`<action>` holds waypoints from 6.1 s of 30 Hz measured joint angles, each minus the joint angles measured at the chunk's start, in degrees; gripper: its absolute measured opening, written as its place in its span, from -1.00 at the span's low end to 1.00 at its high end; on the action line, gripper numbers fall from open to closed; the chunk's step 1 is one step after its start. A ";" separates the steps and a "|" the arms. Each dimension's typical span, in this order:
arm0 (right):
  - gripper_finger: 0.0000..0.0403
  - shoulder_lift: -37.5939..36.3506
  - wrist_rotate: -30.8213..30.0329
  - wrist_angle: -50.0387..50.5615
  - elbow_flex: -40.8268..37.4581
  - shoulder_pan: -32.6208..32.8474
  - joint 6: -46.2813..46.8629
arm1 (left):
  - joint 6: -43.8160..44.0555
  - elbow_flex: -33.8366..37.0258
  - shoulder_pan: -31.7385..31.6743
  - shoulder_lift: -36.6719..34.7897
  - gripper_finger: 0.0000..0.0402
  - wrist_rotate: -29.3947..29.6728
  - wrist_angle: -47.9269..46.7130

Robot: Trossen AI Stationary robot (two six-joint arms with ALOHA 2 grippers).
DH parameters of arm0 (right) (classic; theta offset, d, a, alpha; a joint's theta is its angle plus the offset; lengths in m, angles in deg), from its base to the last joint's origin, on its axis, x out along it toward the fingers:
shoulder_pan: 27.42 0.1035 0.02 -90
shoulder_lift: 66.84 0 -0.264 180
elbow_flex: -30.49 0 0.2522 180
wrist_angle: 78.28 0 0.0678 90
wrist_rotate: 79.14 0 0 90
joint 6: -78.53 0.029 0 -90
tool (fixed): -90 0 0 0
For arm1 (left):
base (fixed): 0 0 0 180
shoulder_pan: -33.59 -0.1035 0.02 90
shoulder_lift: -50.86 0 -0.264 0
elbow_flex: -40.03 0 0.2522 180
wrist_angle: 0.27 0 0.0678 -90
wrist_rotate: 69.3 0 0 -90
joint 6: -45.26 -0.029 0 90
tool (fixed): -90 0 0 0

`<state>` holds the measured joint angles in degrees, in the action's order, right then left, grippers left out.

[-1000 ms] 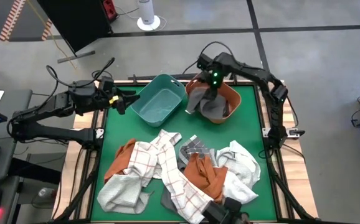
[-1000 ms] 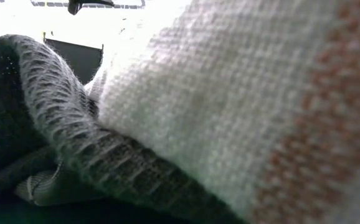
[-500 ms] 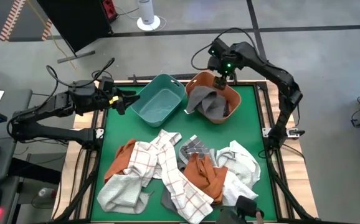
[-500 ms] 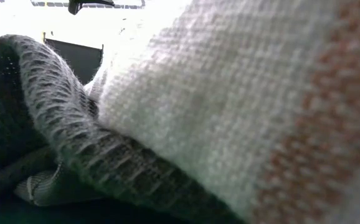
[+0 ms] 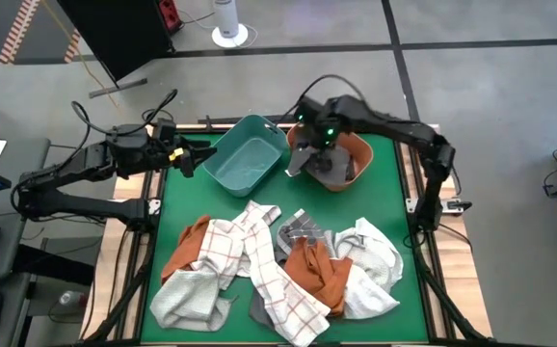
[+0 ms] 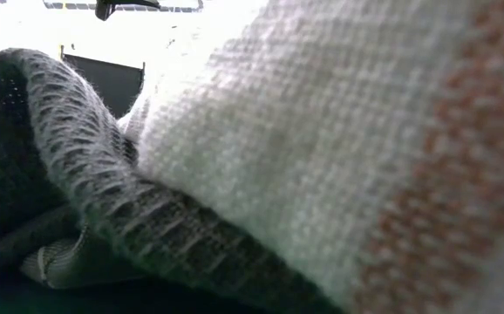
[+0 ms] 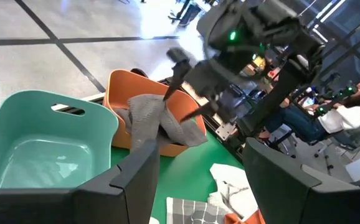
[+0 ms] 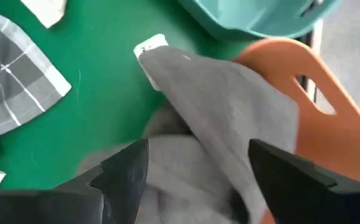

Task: Sort towels by color in basket
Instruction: Put the gray towel into the orange bin, then put the orange towel into the orange bin

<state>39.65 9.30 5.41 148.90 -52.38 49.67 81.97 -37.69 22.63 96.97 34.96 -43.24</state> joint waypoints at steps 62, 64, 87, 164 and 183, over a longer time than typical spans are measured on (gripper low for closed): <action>0.44 14.21 -4.48 -10.91 -1.04 -9.15 24.40 | 1.99 0.00 0.94 0.02 0.09 -0.13 0.06; 0.44 16.25 -4.48 -10.54 -1.06 -9.66 24.37 | 2.44 0.00 0.92 0.02 0.09 -0.13 0.02; 0.44 -6.95 -1.88 -5.48 -1.02 -5.63 26.95 | -3.07 0.00 0.91 0.62 0.09 -0.21 -10.26; -0.90 -26.79 5.34 -28.47 6.50 12.13 41.78 | -14.26 0.00 6.73 -3.94 0.09 0.17 -8.31; -0.91 -36.41 -17.79 -18.82 6.57 1.40 24.72 | -5.32 0.00 6.73 3.57 0.09 3.13 0.28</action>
<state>3.24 -8.50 -13.40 155.47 -50.98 74.39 76.65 -37.69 29.36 100.54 38.08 -42.96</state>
